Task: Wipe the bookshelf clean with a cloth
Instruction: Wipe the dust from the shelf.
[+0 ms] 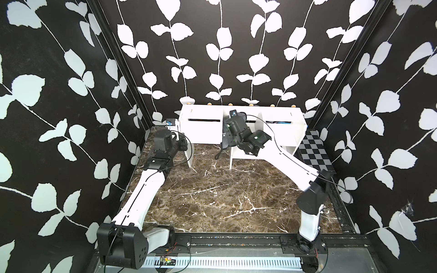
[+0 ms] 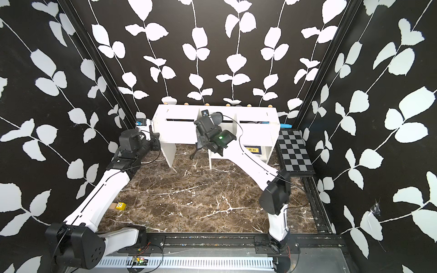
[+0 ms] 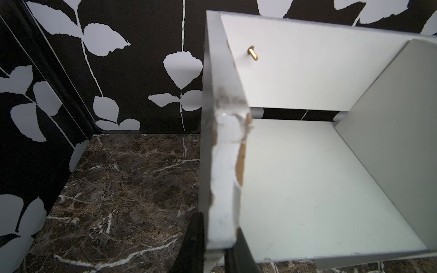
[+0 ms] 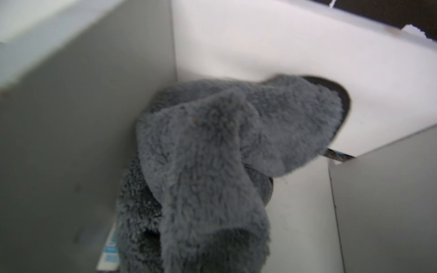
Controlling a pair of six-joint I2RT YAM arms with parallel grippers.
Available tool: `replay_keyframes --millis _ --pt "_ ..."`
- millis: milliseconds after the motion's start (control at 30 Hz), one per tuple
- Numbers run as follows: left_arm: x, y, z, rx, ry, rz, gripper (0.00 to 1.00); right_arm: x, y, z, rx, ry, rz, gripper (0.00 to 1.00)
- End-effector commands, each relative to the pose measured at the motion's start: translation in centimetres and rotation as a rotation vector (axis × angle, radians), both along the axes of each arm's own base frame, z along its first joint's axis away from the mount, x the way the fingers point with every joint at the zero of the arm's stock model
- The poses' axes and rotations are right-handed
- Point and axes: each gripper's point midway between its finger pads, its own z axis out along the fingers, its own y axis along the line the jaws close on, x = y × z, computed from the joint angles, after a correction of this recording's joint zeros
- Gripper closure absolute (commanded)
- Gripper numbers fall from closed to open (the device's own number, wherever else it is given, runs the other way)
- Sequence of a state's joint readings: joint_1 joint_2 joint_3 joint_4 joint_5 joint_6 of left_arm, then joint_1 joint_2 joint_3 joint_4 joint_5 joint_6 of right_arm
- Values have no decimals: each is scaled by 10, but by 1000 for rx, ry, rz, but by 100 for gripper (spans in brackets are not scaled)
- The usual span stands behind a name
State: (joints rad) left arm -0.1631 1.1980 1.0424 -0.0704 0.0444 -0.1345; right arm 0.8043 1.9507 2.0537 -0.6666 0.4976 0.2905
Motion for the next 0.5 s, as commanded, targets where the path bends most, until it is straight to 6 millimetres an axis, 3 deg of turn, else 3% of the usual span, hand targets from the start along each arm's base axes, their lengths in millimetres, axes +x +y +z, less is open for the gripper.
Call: replay_keyframes --millis 0,233,333,467 --pt "-15 -28 39 -121 -99 -120 100 7 -7 24 -25 -43 -34 100" --pt "-15 -28 40 -123 -100 -120 100 15 -55 54 -96 -107 -177 100" --pt "-14 -27 40 -122 -102 -118 100 12 -77 49 -130 -98 -222 100" --pt "-14 -28 40 -124 -102 -119 100 4 -88 33 -139 -72 -234 100"
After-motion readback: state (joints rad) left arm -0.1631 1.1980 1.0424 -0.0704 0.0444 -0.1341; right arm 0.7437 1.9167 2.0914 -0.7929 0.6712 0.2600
